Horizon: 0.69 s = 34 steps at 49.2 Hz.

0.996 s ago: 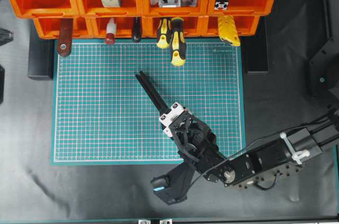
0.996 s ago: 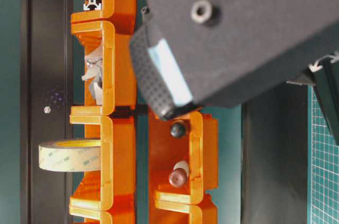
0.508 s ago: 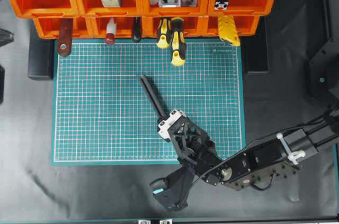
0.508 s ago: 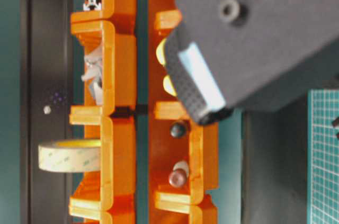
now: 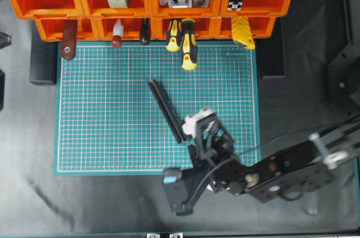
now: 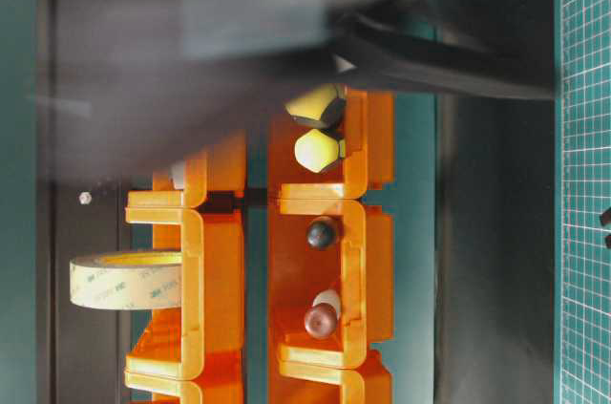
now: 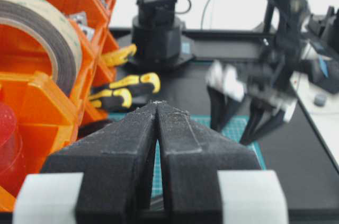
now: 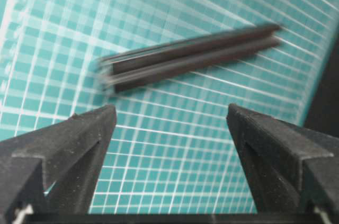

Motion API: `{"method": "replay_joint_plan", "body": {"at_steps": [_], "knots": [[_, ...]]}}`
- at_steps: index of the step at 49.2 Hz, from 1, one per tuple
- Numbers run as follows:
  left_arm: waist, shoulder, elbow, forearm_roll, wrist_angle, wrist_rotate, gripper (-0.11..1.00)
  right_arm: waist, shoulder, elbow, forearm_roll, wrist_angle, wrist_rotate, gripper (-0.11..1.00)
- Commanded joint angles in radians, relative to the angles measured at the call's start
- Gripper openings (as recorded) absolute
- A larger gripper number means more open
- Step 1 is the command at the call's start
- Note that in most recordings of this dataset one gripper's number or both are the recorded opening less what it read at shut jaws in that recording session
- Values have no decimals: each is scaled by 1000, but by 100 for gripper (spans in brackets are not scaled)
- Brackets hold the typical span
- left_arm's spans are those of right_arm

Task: Pick frame from container rack with right arm.
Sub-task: 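Open the right gripper to release the bar on the mat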

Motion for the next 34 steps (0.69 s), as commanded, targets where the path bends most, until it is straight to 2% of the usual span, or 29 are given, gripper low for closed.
{"method": "replay_joint_plan", "body": {"at_steps": [1,6,11,21,27,34], "knots": [[2,6,-20,5,-2,-3,1,-3,-129,15,-17,0,89,83],[2,6,-21,5,-3,-3,0,-5,-247,78,-48,-61,192,83],[2,6,-21,5,-3,-3,0,-9,-356,149,-75,-140,264,83],[-3,6,-21,5,-3,-12,0,-58,-548,302,-86,-296,383,83],[-6,6,-26,5,-3,-14,0,-103,-660,394,-86,-370,416,83],[-6,5,-31,5,-3,-12,0,-149,-810,469,-87,-426,416,82]]}}
